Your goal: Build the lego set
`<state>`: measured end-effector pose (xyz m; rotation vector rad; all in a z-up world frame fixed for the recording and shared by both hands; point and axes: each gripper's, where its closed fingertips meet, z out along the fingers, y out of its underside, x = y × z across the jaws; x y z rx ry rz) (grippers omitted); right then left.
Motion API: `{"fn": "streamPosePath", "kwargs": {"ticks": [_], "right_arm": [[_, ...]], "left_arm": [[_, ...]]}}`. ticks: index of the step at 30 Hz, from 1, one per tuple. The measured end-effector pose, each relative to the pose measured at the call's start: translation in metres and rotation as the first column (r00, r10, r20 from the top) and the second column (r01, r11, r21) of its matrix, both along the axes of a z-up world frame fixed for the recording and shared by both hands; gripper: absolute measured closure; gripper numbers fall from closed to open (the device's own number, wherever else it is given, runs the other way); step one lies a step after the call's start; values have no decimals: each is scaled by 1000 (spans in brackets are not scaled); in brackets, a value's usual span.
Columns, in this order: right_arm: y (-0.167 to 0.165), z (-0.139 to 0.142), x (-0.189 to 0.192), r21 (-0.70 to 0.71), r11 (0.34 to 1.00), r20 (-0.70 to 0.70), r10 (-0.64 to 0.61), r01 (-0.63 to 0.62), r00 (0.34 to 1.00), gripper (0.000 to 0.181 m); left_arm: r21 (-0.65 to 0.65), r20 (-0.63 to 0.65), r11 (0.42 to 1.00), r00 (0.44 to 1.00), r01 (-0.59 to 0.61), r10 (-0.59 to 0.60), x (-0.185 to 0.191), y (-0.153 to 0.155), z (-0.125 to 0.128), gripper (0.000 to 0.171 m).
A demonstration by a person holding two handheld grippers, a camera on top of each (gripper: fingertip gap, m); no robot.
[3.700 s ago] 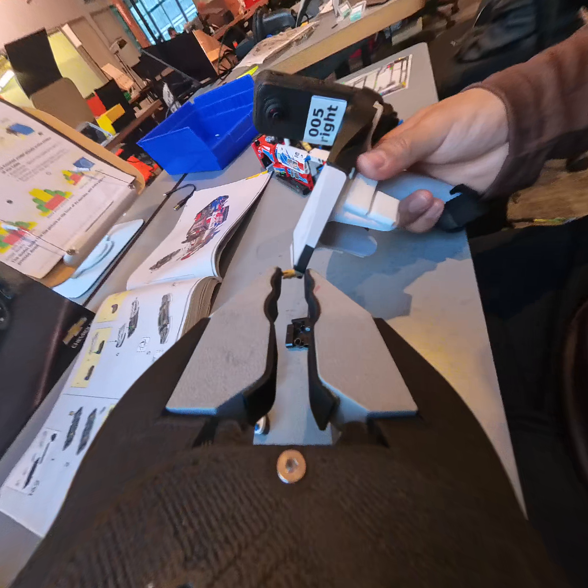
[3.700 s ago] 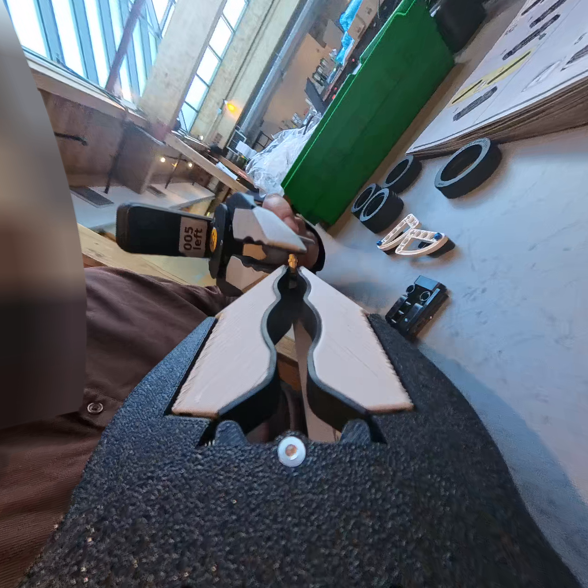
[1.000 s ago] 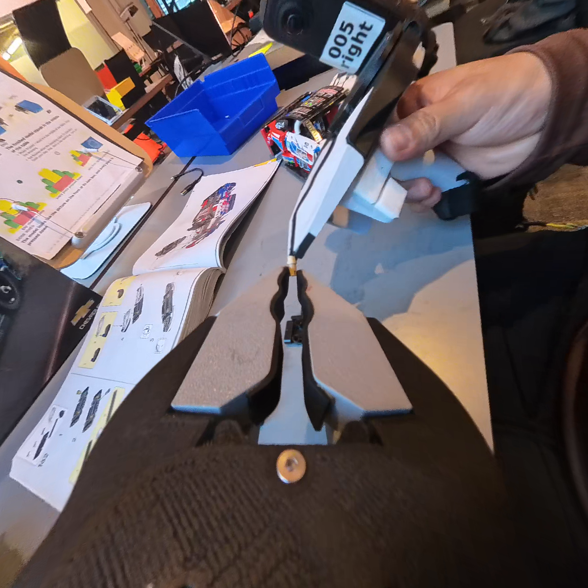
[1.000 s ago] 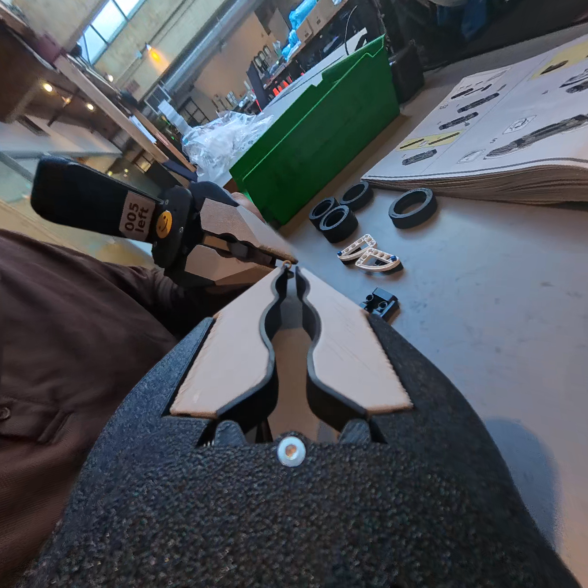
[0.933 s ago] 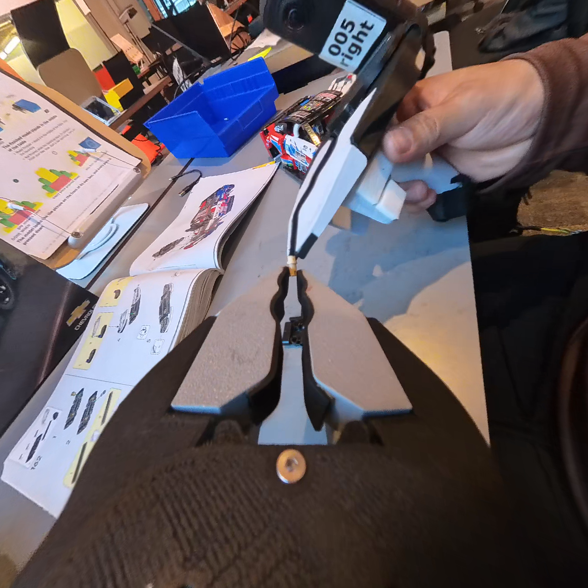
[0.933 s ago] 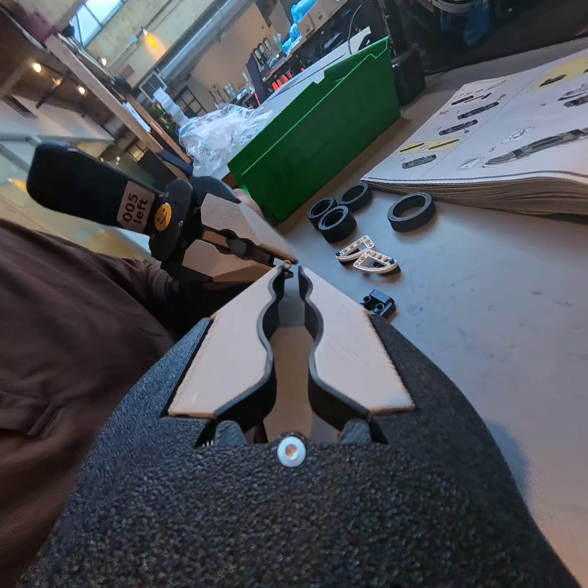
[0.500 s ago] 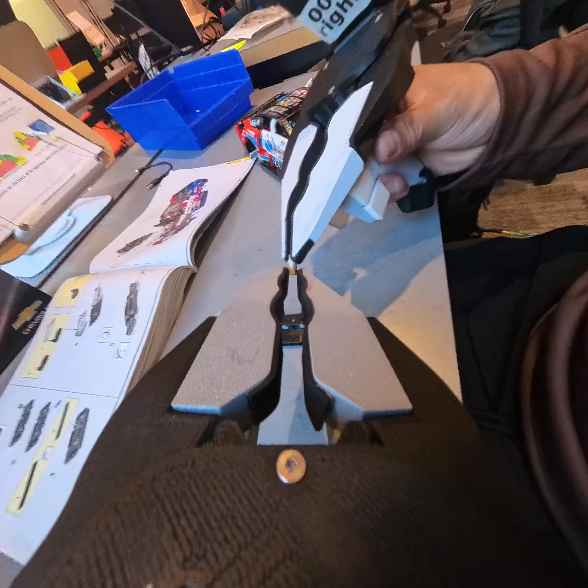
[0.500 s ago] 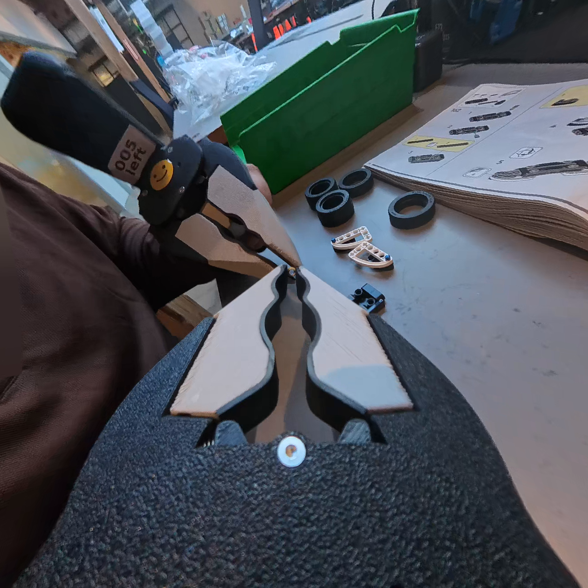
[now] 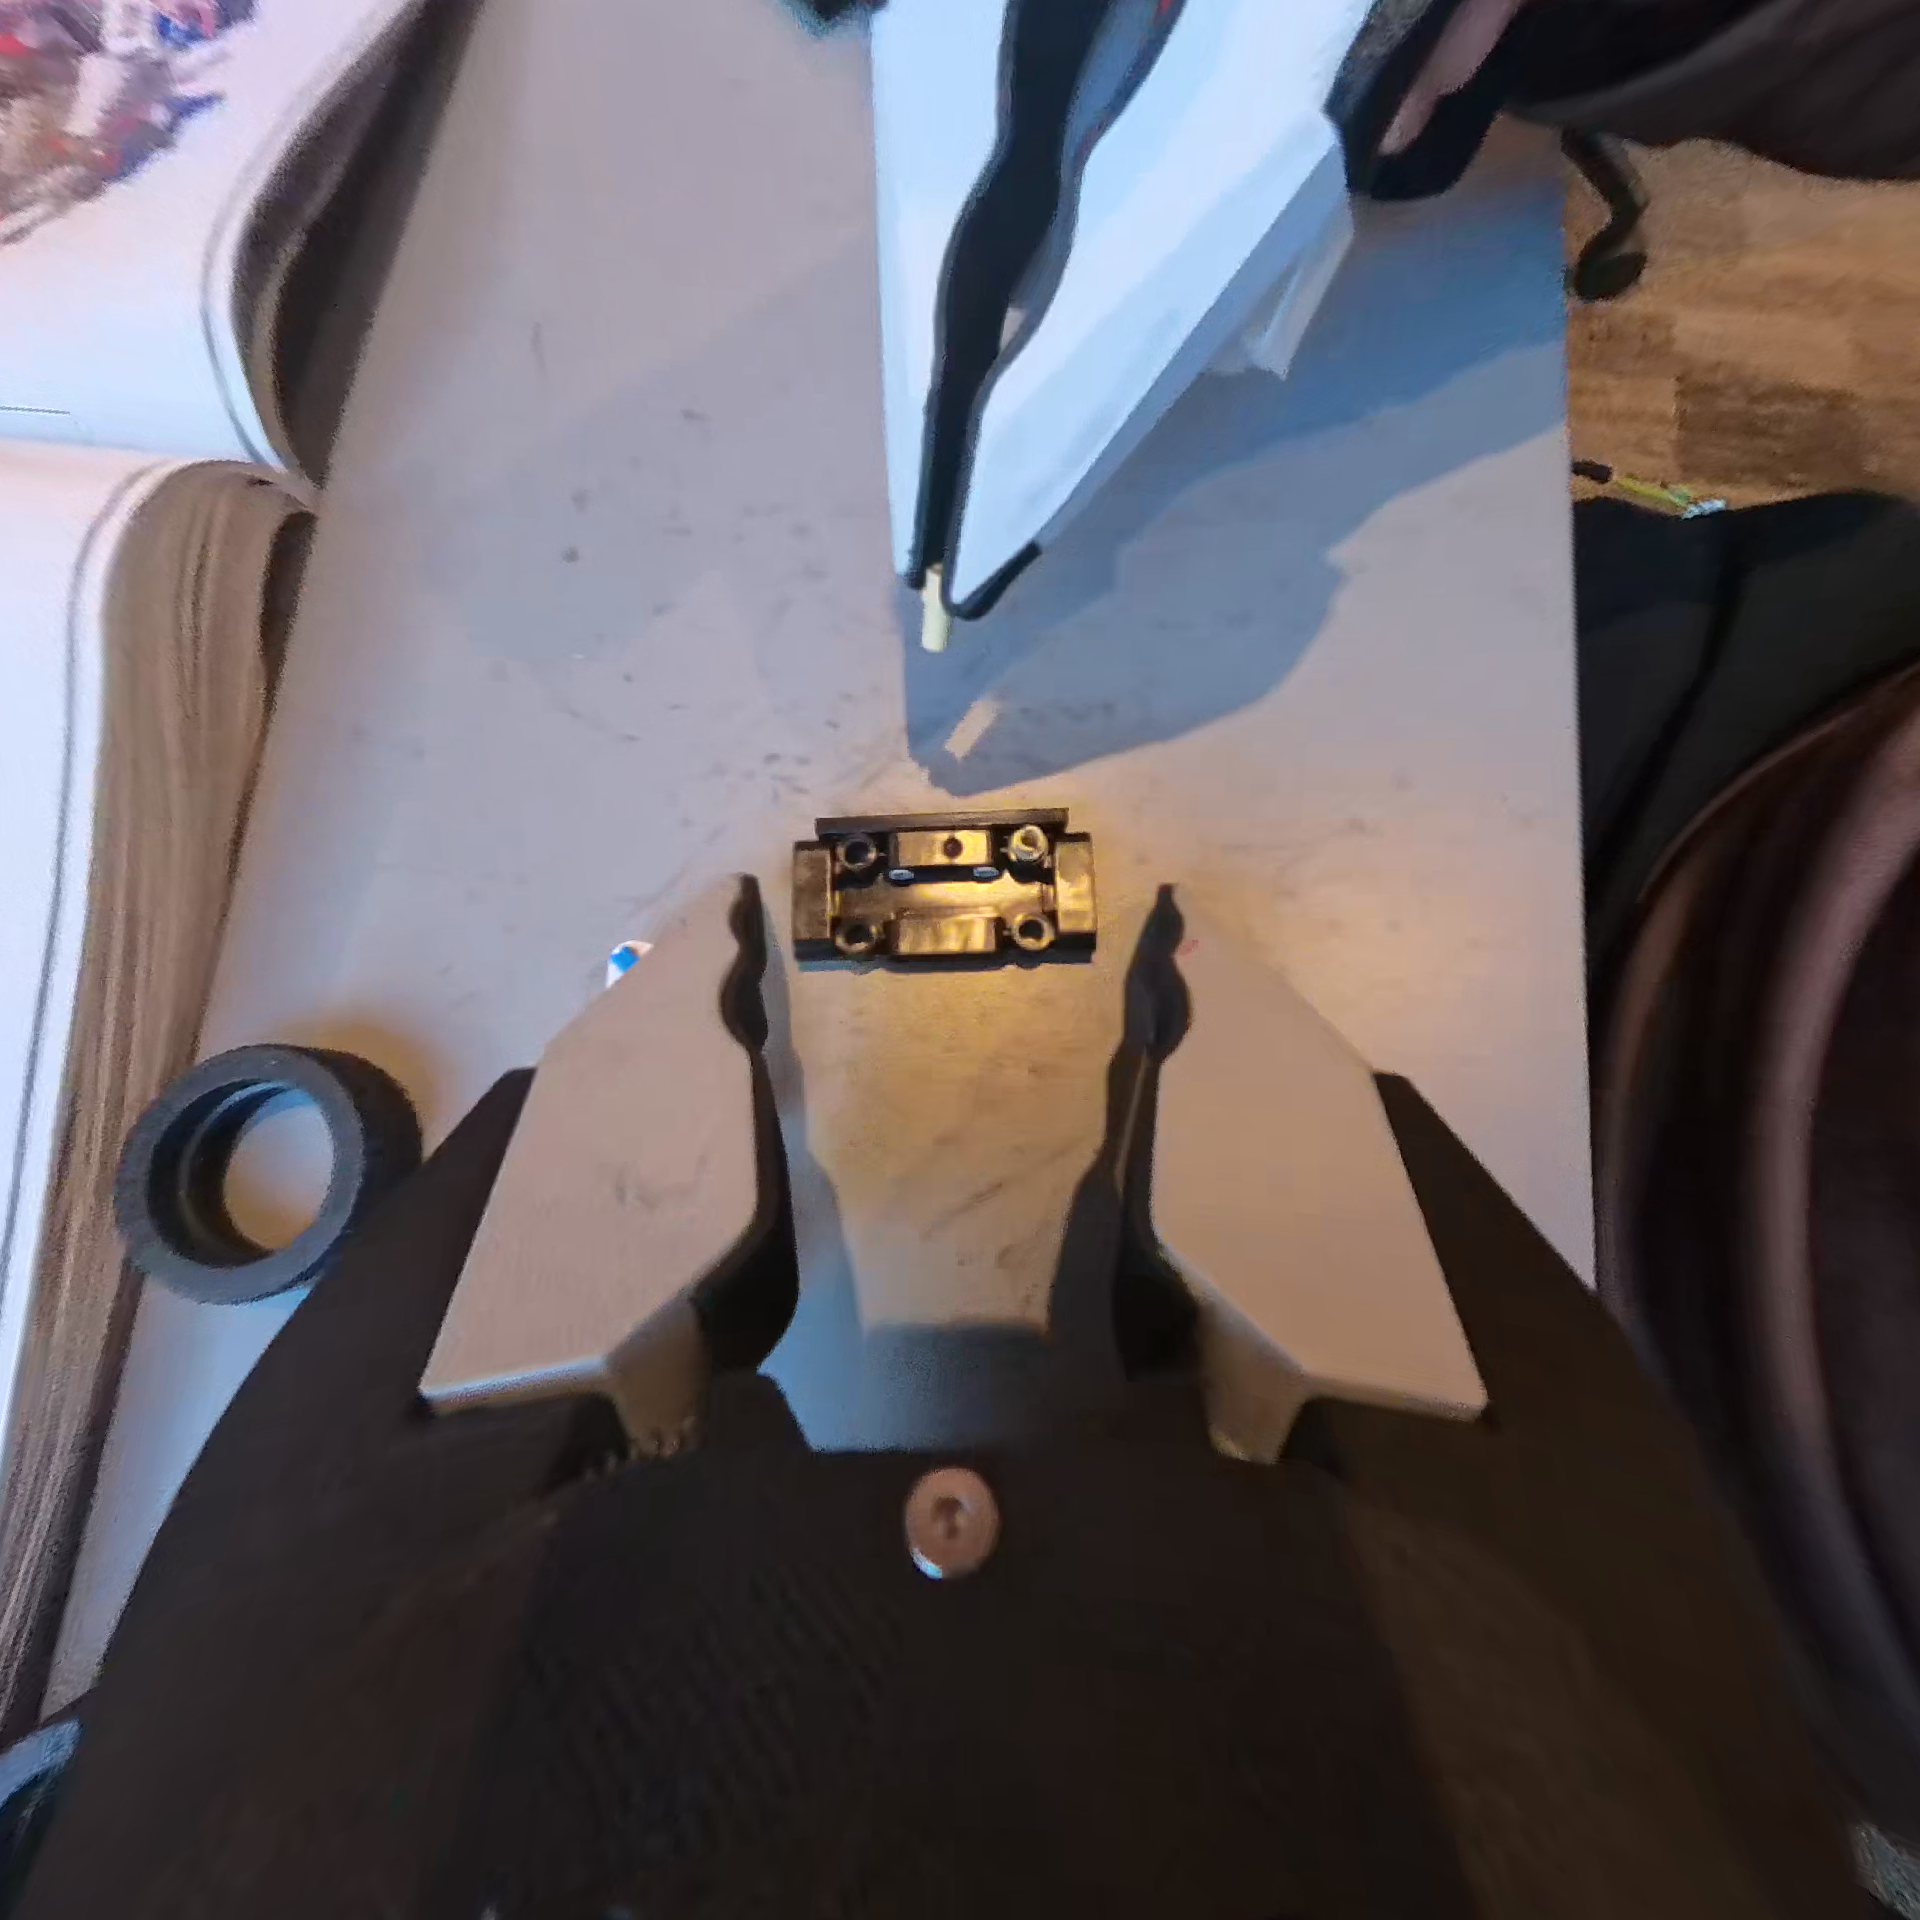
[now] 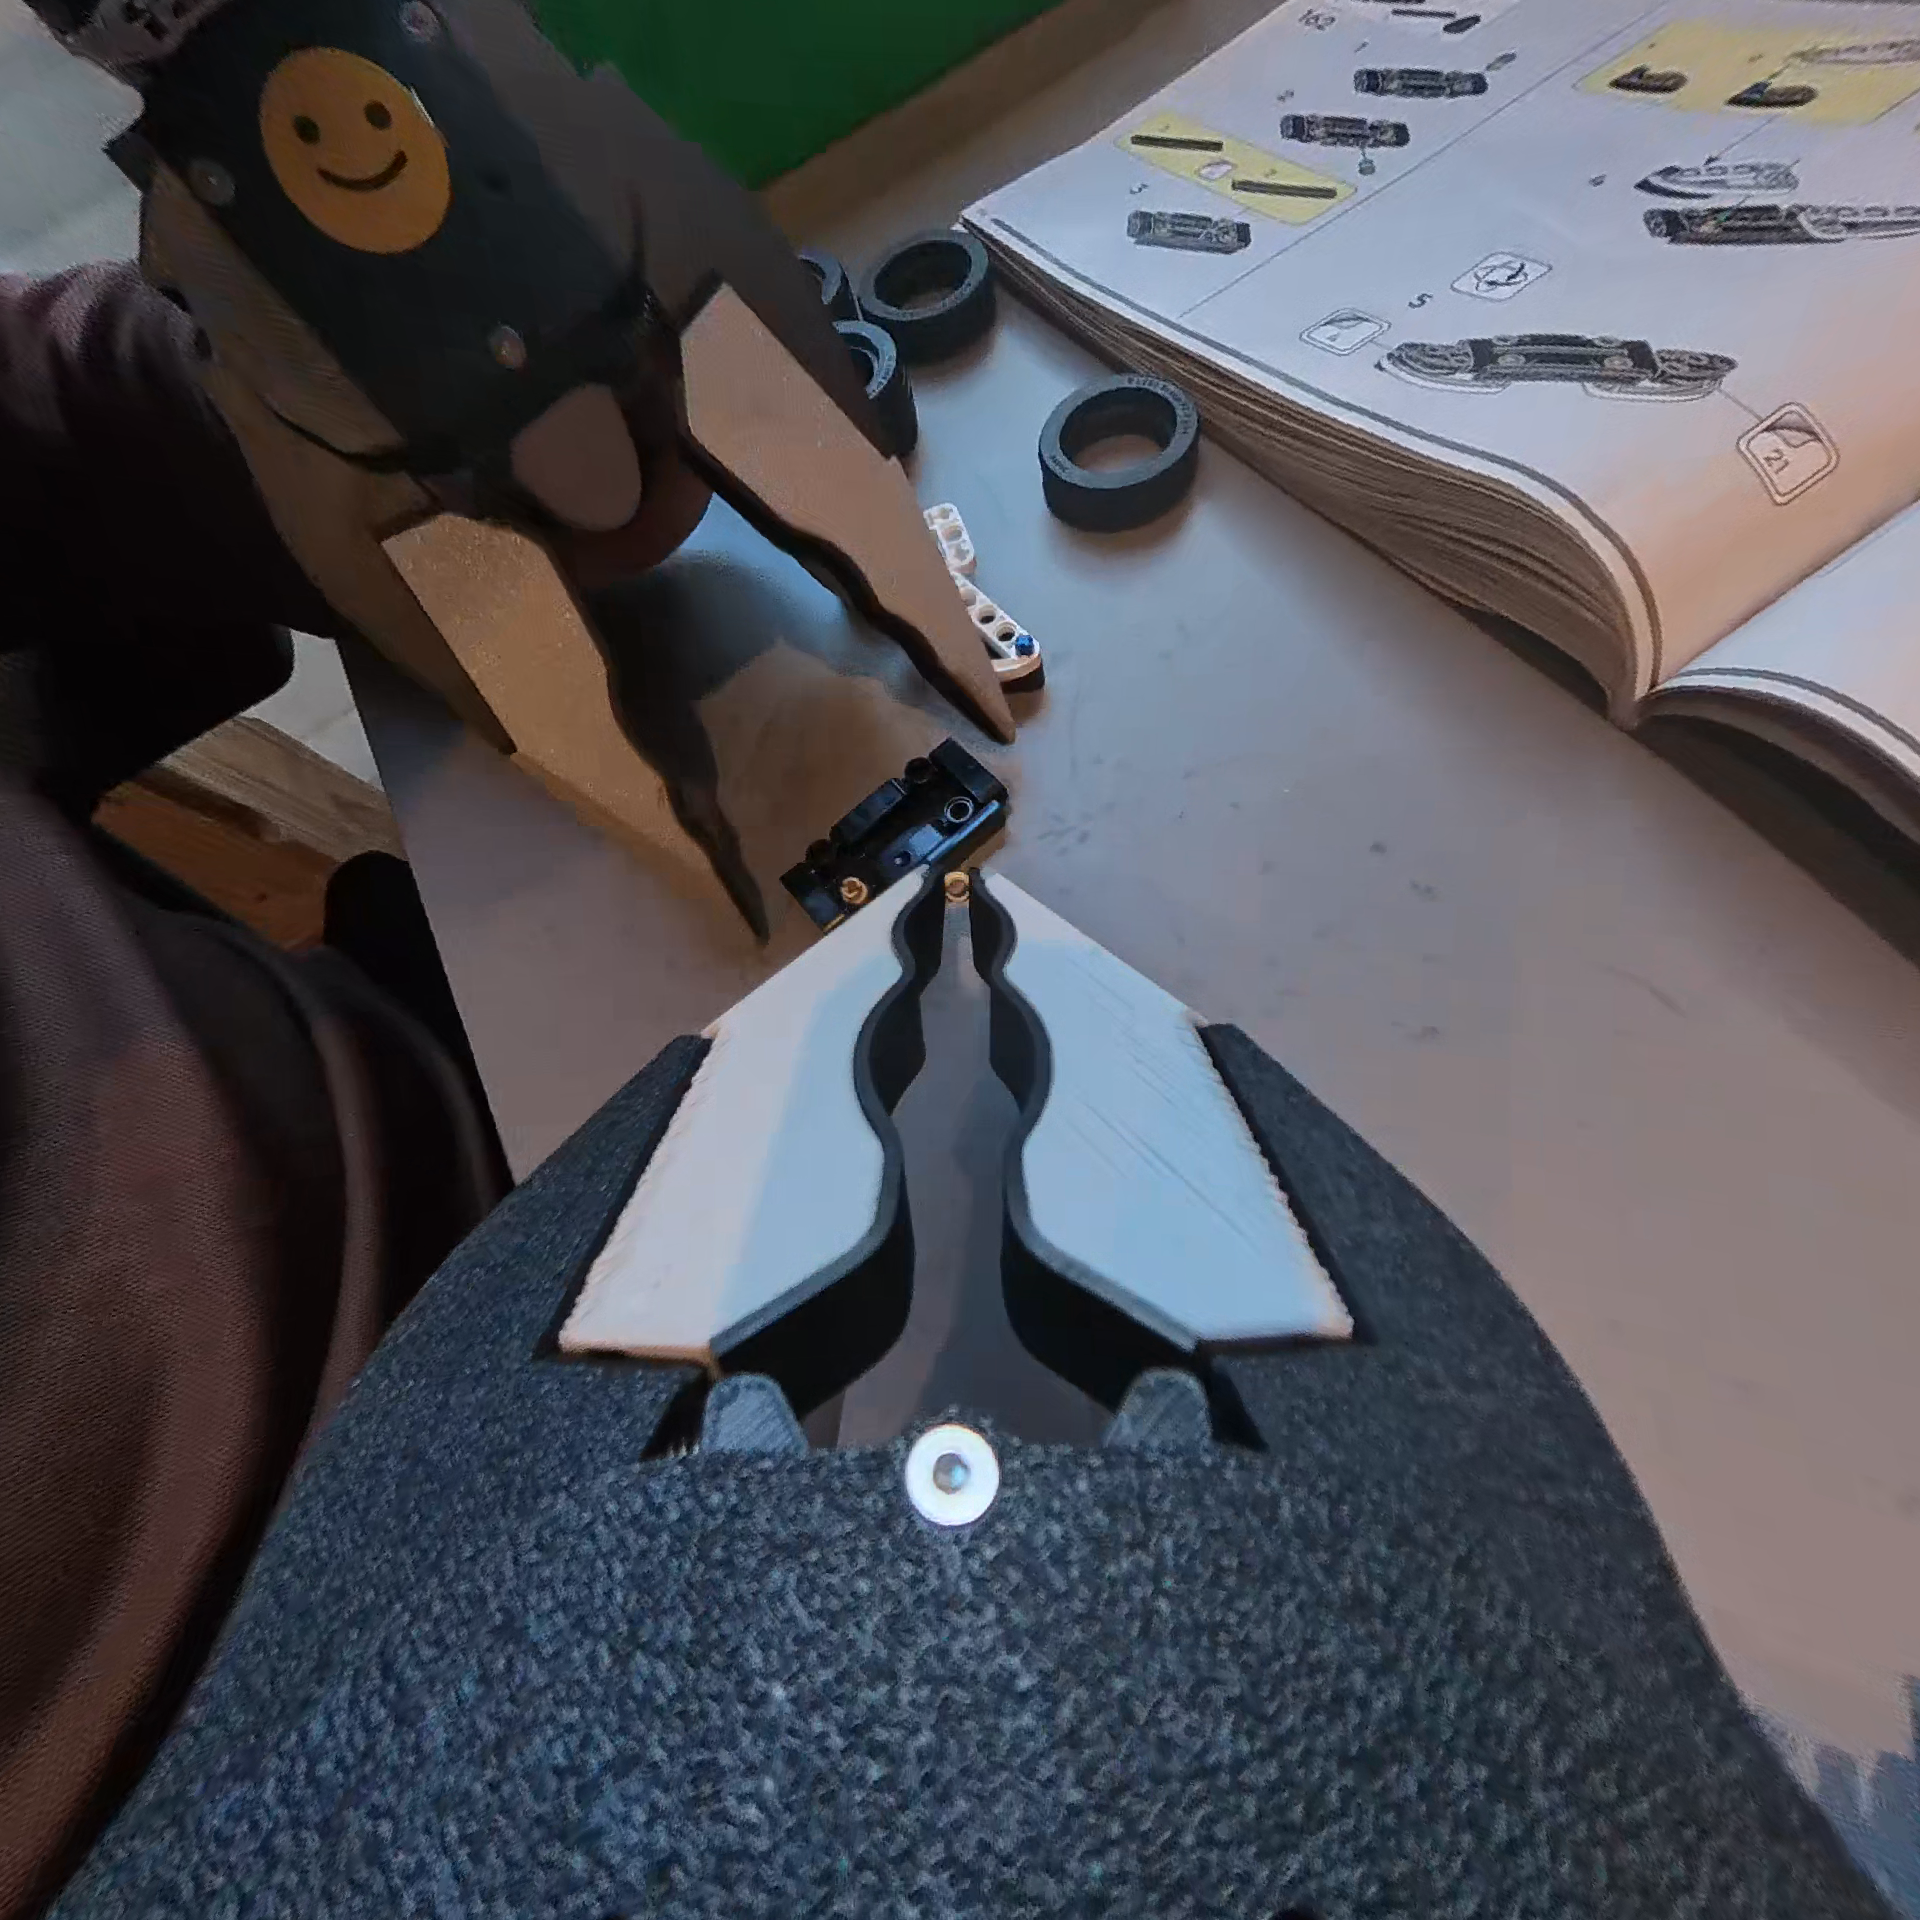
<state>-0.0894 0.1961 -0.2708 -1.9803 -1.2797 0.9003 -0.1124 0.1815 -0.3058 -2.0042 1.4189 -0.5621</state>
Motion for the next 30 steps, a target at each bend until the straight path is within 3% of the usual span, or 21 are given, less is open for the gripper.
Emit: {"fn": "streamPosePath", "kwargs": {"ticks": [3,4,7,9,15,30], "right_arm": [[0,-7,1,-20,1000,13,-1,2,1000,177],[-1,-8,1,-25,1000,14,1,-1,1000,178],[-9,-7,-2,-11,998,5,62,-62,998,178],[-21,-6,-4,23,990,17,137,-137,990,178],[-31,-19,-3,107,976,130,175,-189,976,177],[-33,-25,-8,140,937,363,251,-319,897,177]], "left_arm": [[-24,-10,1000,1000,12,-12,2,0,-4,103],[-25,-7,999,1000,25,-25,2,-1,-3,113],[-27,12,997,998,68,-67,4,-5,-3,113],[-38,20,992,993,117,-117,8,-13,-3,113],[-25,9,954,954,298,-298,17,-38,-3,113],[-19,52,951,950,308,-307,19,-38,-3,113]]}}
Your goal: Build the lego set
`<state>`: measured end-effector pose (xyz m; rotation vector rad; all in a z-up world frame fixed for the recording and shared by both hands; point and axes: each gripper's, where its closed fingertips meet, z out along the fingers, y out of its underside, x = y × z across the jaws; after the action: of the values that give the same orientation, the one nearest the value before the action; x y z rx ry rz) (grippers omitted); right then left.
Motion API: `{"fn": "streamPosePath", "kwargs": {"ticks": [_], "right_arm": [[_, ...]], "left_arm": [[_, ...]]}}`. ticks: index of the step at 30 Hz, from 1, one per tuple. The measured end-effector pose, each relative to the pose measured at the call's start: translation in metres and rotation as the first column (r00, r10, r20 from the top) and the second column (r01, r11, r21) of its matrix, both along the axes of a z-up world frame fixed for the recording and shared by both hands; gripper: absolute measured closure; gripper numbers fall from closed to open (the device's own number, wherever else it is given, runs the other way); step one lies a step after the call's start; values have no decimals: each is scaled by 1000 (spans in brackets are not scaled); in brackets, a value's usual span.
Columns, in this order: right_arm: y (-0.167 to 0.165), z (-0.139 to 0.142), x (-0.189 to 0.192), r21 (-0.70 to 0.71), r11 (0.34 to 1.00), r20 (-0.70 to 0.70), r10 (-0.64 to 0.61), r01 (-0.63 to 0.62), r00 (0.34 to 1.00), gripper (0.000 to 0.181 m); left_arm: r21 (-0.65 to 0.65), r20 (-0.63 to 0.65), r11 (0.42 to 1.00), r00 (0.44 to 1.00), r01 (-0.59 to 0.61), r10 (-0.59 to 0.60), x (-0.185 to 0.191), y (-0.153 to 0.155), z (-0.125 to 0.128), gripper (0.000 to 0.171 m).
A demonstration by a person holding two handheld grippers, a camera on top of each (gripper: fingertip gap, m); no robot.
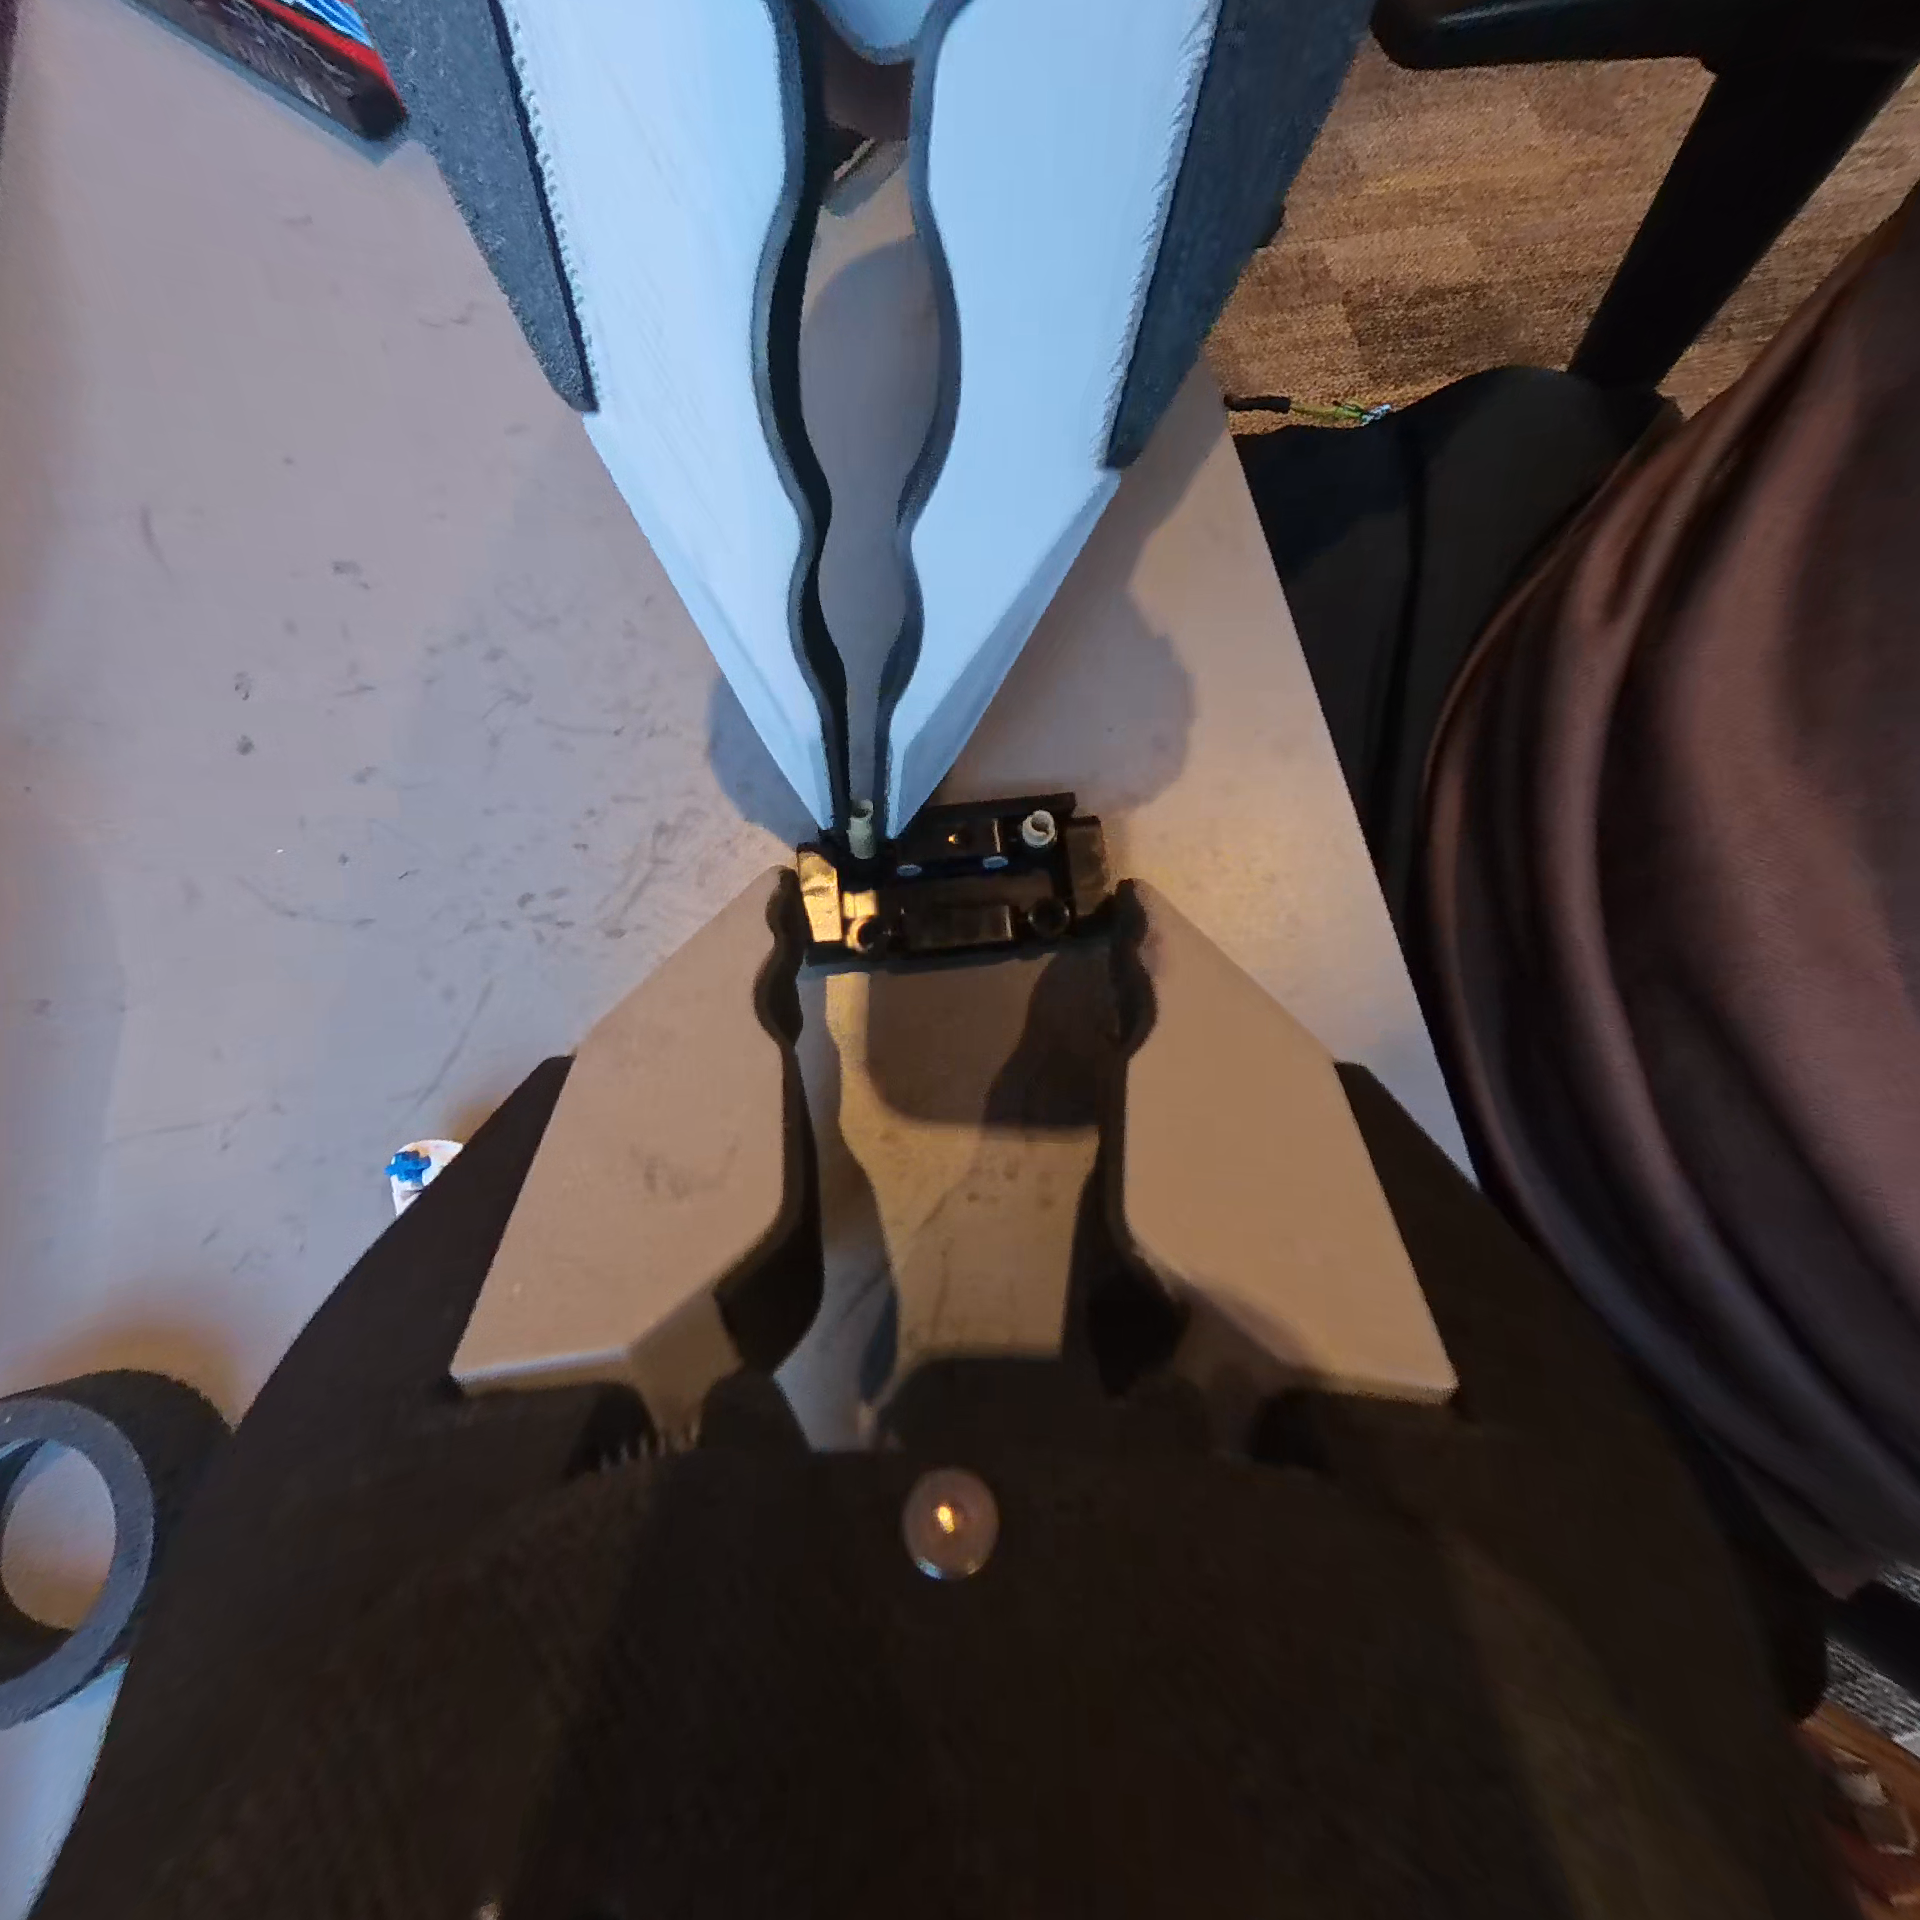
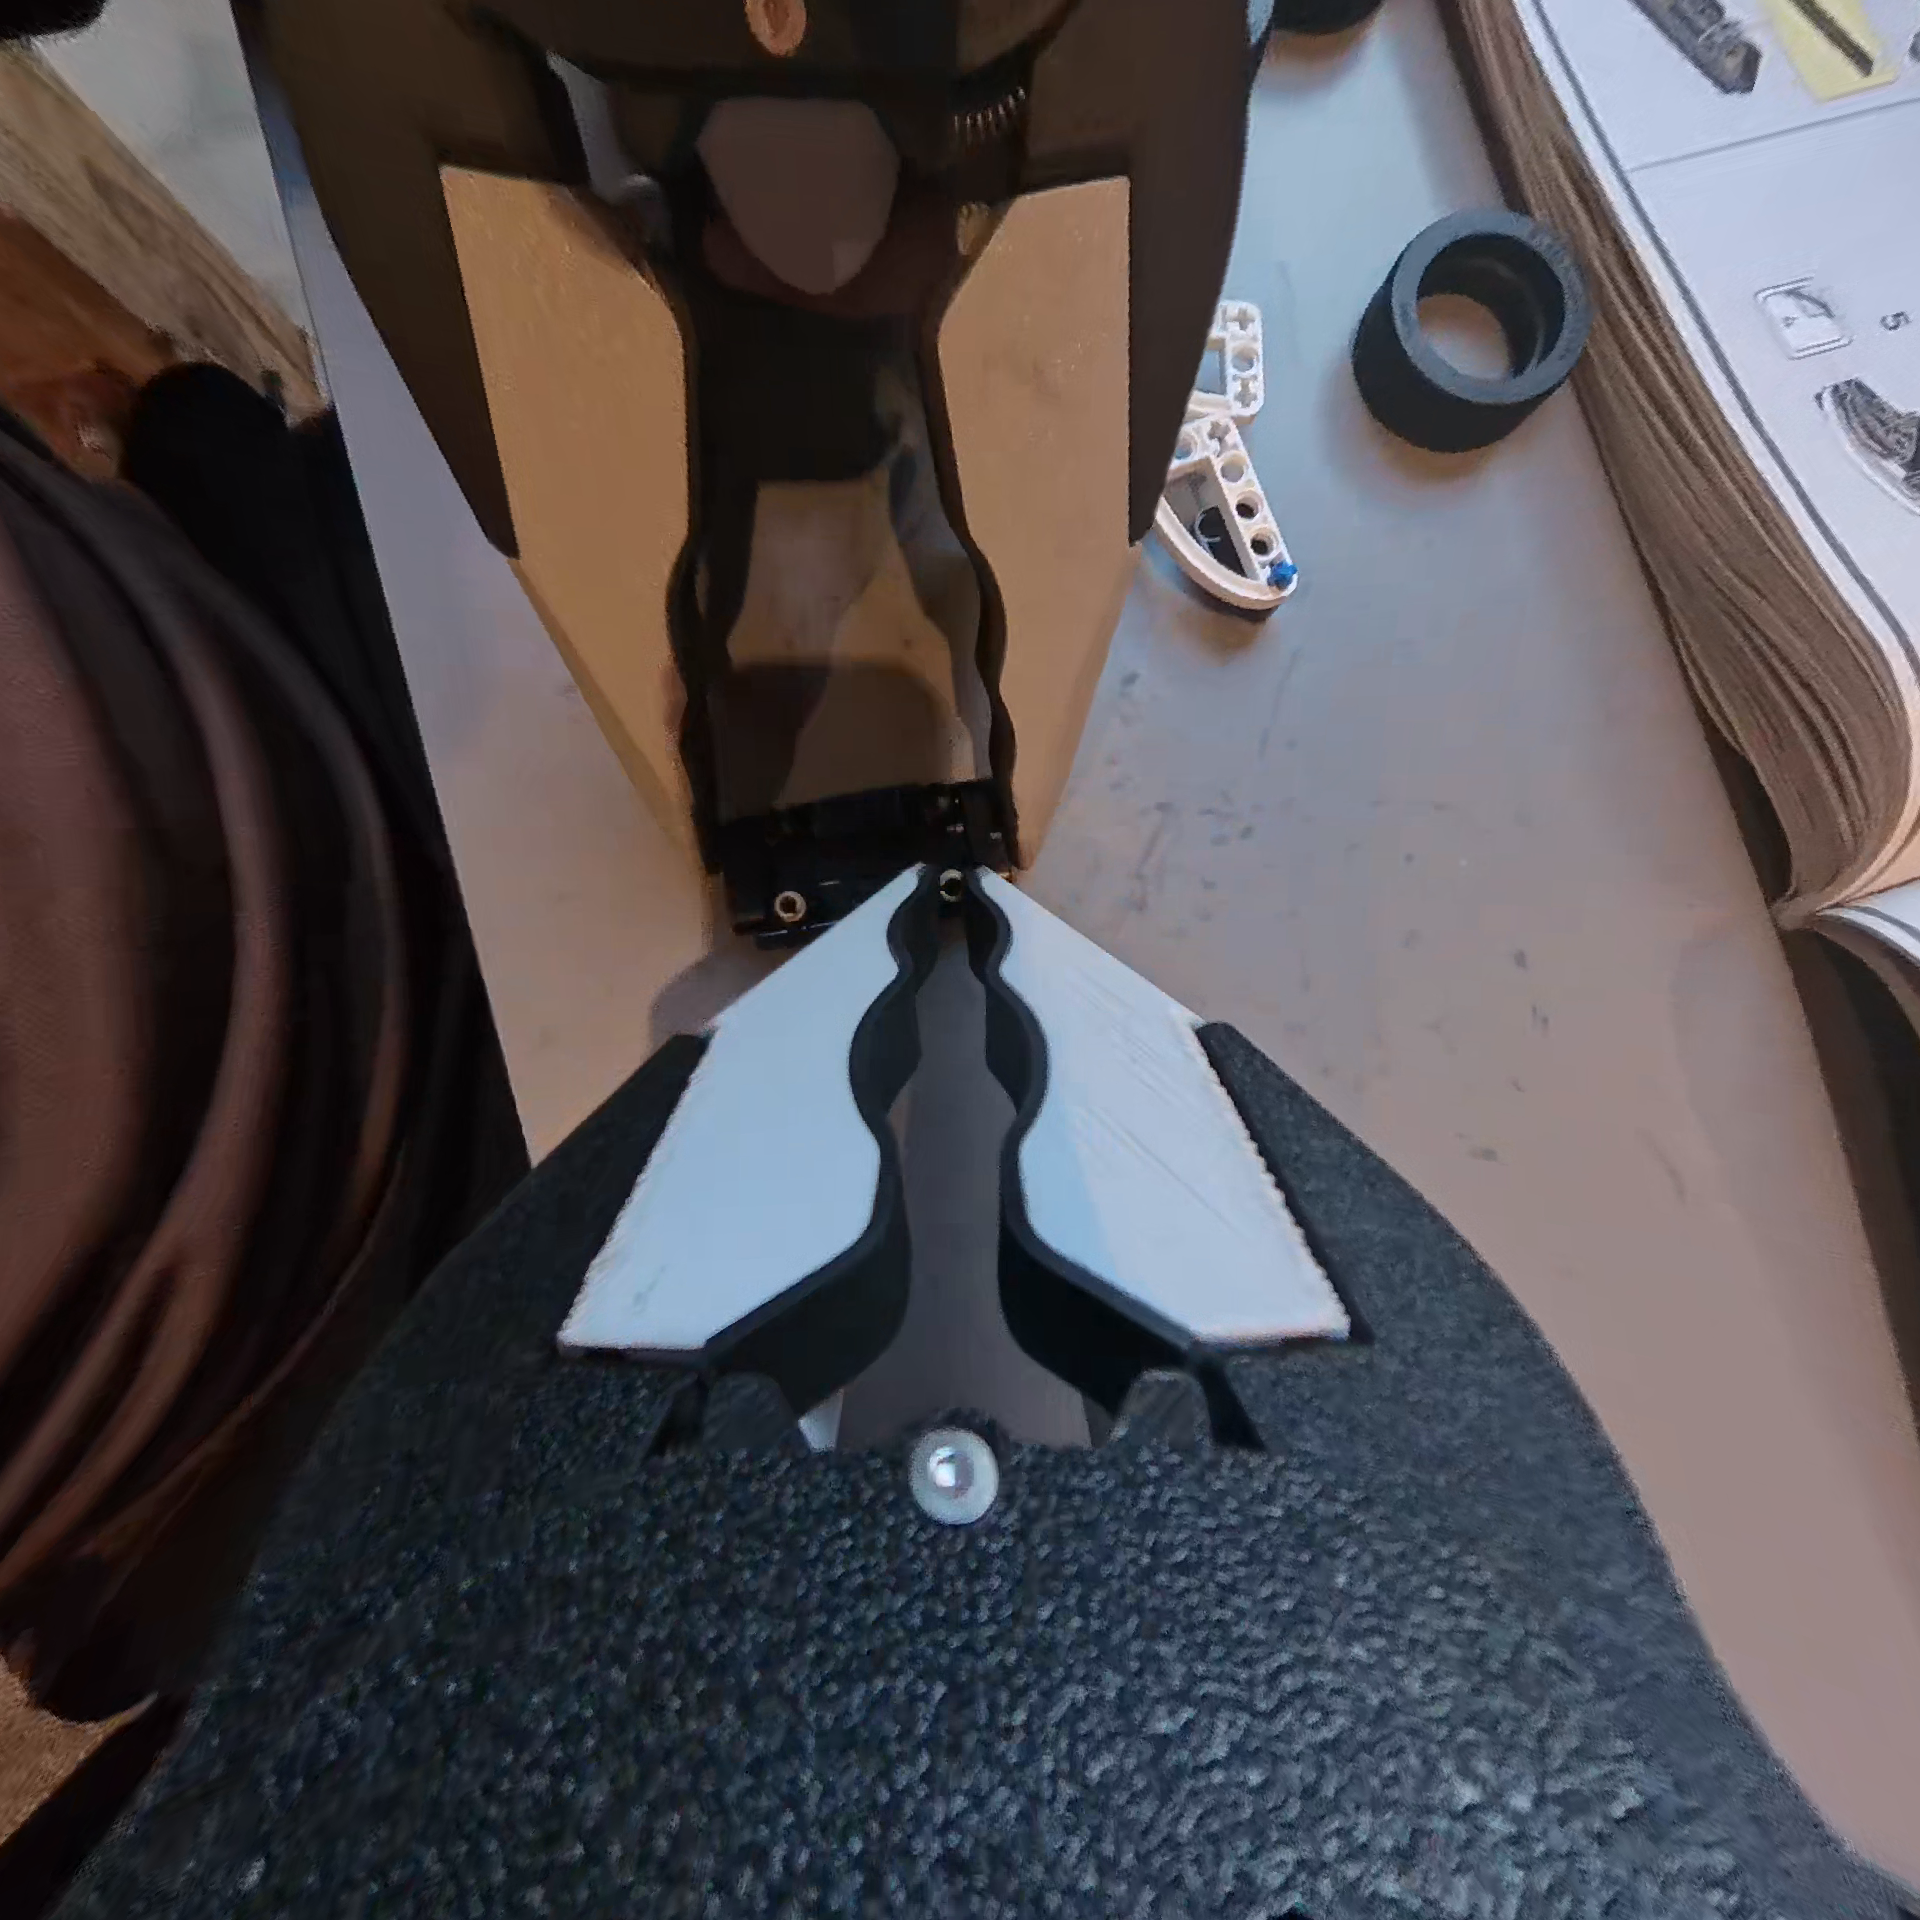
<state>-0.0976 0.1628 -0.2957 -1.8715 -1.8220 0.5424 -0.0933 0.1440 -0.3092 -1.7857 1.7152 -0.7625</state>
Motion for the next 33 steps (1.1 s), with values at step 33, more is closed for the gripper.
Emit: {"fn": "streamPosePath", "kwargs": {"ticks": [33], "right_arm": [[1,0,-1,-157,984,-128,-103,82,987,178]], "left_arm": [[-4,1,1000,1000,-30,30,0,1,0,114]]}}
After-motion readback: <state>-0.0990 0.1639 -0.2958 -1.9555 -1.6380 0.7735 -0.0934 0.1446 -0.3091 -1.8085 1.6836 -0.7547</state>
